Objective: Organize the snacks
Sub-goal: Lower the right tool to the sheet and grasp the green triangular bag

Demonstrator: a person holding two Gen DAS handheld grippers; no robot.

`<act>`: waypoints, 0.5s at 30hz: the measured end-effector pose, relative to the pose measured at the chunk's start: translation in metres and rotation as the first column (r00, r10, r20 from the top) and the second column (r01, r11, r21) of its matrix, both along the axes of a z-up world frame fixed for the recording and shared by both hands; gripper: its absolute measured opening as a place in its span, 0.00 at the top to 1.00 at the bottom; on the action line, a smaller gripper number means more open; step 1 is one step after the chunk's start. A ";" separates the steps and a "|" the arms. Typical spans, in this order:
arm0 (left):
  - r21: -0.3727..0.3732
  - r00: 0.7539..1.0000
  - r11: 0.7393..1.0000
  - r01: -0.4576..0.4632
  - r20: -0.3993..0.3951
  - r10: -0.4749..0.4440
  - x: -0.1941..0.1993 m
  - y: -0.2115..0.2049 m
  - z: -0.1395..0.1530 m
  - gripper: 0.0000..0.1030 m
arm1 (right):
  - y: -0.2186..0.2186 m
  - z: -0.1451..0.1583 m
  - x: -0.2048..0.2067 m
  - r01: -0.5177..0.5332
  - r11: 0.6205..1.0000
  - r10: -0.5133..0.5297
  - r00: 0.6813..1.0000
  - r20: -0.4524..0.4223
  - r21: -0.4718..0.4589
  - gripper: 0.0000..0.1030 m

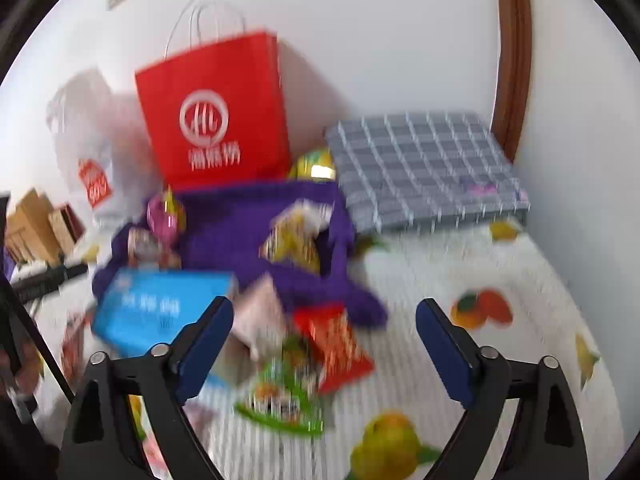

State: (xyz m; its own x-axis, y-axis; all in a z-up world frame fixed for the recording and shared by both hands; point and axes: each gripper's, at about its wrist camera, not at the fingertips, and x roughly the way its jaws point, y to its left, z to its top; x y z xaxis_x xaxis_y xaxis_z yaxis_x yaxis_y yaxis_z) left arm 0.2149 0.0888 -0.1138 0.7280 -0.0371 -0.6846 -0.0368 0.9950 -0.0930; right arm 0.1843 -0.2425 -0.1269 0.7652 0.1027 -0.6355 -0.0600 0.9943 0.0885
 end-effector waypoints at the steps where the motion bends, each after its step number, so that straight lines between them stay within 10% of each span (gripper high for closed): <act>1: 0.007 1.000 1.000 -0.003 0.008 0.003 -0.002 0.001 0.002 0.24 | 0.002 -0.009 -0.002 0.000 1.000 0.000 1.000 -0.025 0.007 0.20; 11: -0.070 0.999 0.997 -0.034 0.038 0.037 -0.011 0.018 0.010 0.24 | 0.027 -0.052 0.010 0.026 0.999 -0.022 0.991 -0.129 0.030 0.25; 15: -0.090 0.998 0.996 -0.027 0.052 0.031 -0.013 0.019 0.013 0.24 | 0.031 -0.060 0.010 0.005 0.999 0.001 0.985 -0.175 0.035 0.57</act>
